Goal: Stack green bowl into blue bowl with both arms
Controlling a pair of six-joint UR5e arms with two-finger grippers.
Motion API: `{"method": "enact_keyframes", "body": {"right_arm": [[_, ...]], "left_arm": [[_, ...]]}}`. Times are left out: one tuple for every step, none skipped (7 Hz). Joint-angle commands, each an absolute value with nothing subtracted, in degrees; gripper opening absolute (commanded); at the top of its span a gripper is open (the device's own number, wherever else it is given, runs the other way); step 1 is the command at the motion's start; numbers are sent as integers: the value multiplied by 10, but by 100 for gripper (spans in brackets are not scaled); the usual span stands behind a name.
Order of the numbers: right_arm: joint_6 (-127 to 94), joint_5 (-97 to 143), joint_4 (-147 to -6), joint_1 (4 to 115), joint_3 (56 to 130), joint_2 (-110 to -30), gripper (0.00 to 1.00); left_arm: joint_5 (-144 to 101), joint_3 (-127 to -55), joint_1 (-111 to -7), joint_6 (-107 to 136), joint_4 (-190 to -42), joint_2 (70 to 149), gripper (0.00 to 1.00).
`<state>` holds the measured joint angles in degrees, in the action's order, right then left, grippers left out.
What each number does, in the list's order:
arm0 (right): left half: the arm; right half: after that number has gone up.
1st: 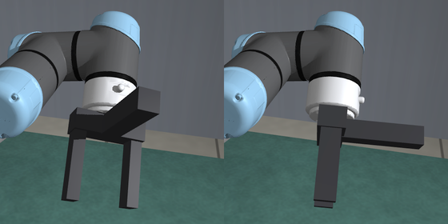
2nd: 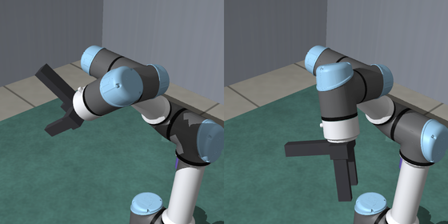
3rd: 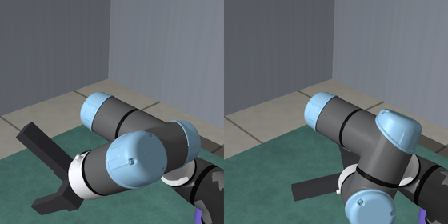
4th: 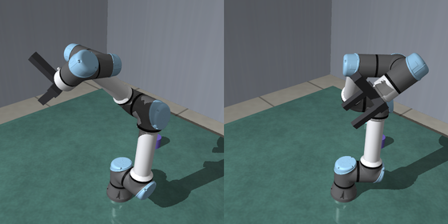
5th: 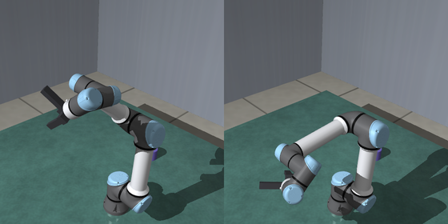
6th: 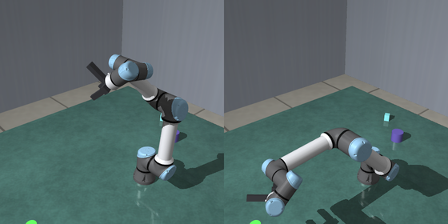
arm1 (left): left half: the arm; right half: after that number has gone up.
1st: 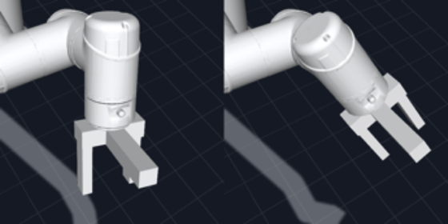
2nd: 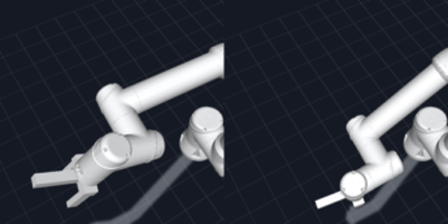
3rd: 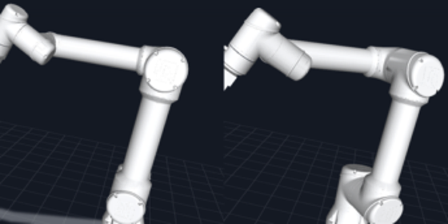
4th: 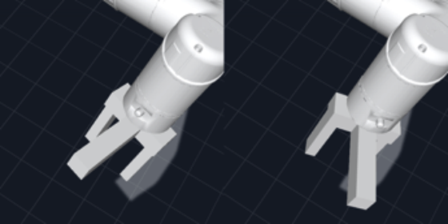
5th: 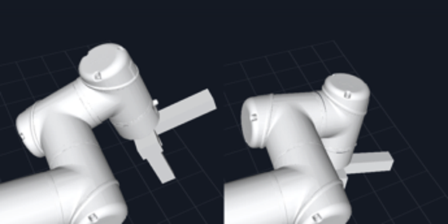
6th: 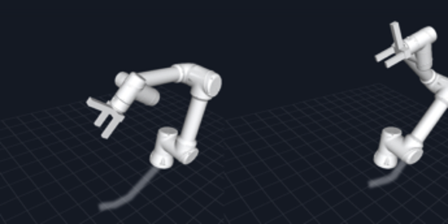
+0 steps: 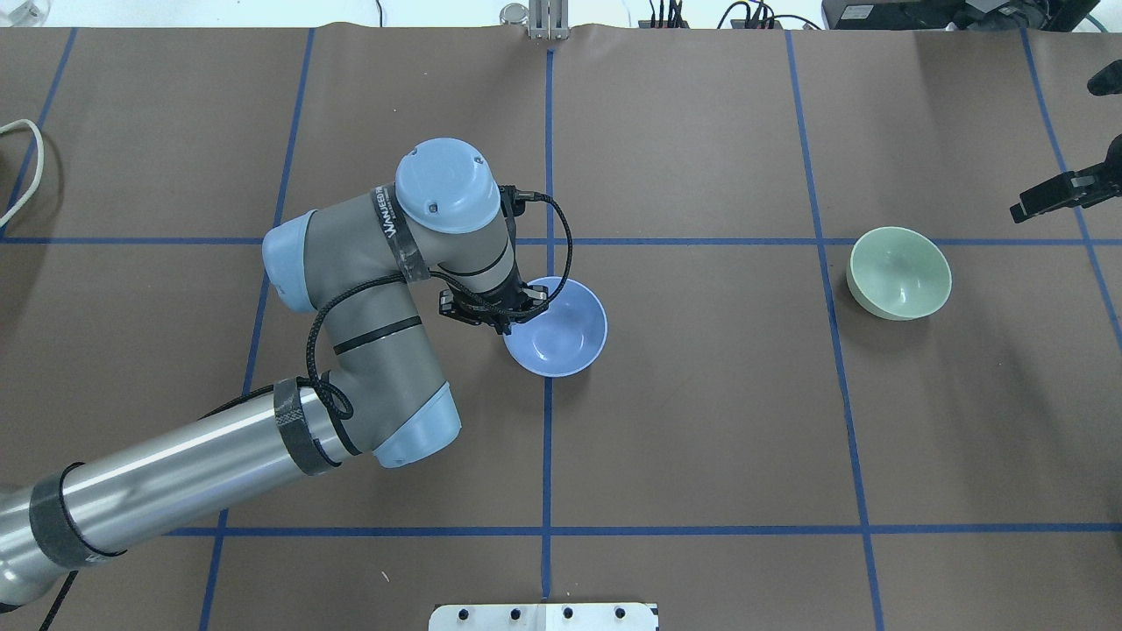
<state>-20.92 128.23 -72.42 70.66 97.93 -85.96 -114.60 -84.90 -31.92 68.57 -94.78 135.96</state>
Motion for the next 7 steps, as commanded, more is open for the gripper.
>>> {"method": "enact_keyframes", "body": {"right_arm": [[-208,1282,-724,707,979,-860,100],[-209,1282,-724,707,979,-860,100],[-209,1282,-724,706,979,-860,100],[-209,1282,-724,706,979,-860,100],[-209,1283,-724,705,979,-860,100],[-209,1283,-724,701,979,-860,100],[-208,1282,-724,693,980,-859,100]], "left_arm": [[-1131,-846,-319,682,-994,1348,67],[-1120,-851,-321,681,-994,1348,97],[-1121,-871,-331,681,-990,1345,97],[-1141,-909,-367,674,-984,1320,97],[-1188,-959,-409,651,-984,1266,97],[-1222,-1011,-457,606,-983,1207,98],[-1247,-1056,-503,534,-984,1133,98]]}}
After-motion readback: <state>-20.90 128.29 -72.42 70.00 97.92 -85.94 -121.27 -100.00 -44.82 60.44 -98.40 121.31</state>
